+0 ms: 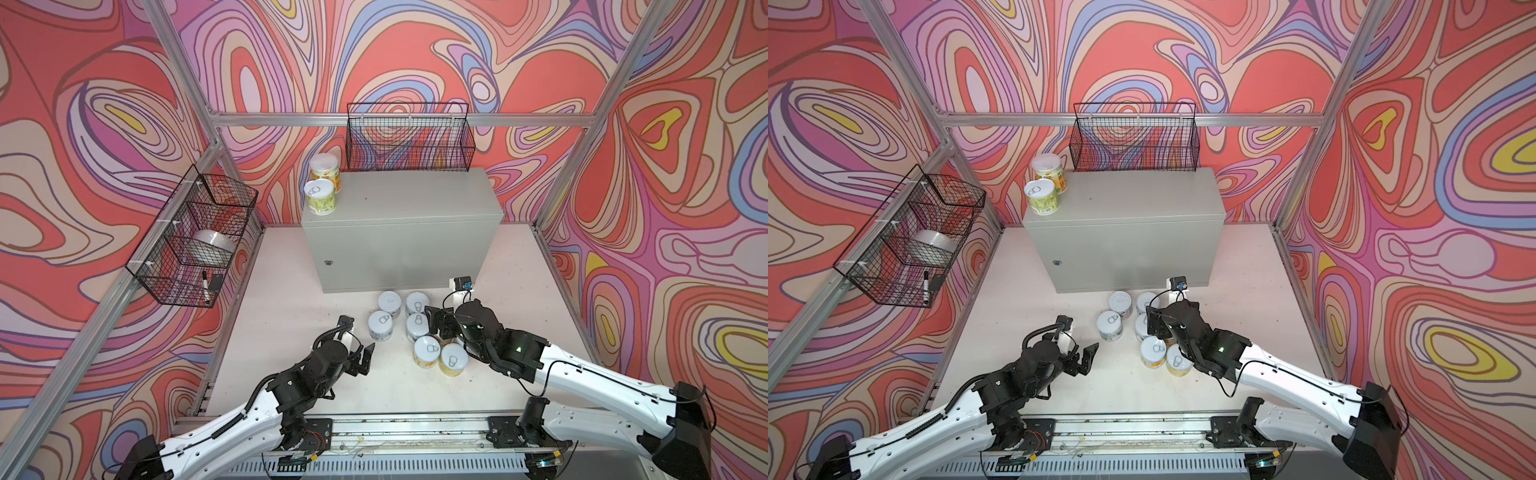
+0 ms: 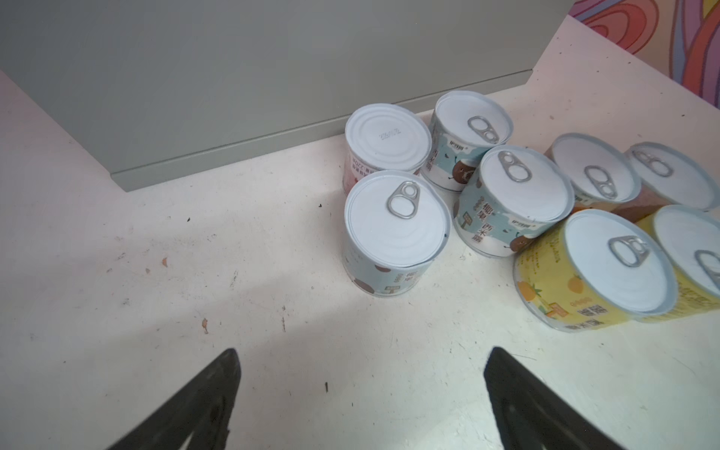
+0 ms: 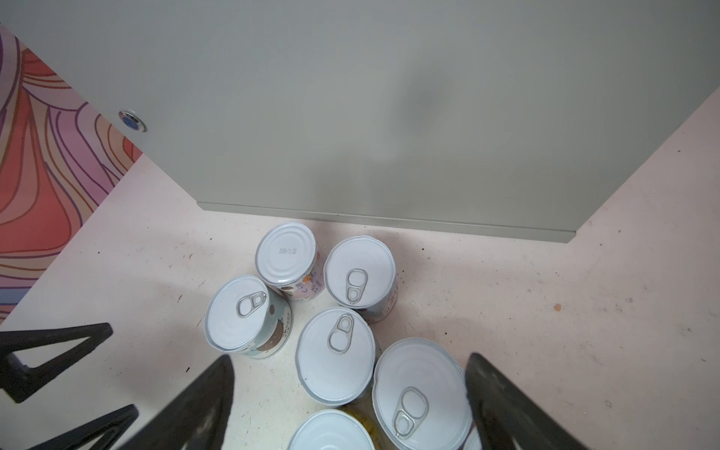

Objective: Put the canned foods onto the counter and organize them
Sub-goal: 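Move the left gripper down to the can cluster while the right gripper lowers beside it, then grasp the teal-labelled can nearest the robot with the left gripper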

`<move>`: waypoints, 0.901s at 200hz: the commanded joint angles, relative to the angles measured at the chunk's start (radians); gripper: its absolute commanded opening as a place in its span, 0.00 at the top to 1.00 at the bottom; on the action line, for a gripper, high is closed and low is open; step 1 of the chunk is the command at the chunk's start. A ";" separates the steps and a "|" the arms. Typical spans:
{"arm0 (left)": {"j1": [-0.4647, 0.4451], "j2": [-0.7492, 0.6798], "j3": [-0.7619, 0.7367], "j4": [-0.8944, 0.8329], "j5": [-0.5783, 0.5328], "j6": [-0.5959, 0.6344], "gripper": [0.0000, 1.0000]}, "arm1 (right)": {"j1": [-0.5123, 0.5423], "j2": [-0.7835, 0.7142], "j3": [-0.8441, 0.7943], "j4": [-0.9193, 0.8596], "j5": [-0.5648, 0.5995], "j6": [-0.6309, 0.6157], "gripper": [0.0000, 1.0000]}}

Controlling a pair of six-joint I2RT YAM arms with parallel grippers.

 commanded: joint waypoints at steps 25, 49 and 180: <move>-0.002 0.163 -0.072 0.359 -0.004 -0.025 0.00 | 0.005 0.028 -0.010 0.036 -0.021 -0.036 0.02; -0.001 0.284 -0.064 0.461 -0.009 -0.017 0.00 | 0.005 0.031 -0.016 0.048 -0.032 -0.035 0.03; 0.037 0.826 0.059 0.882 0.051 -0.012 0.06 | 0.005 0.062 -0.010 0.056 -0.028 -0.007 0.07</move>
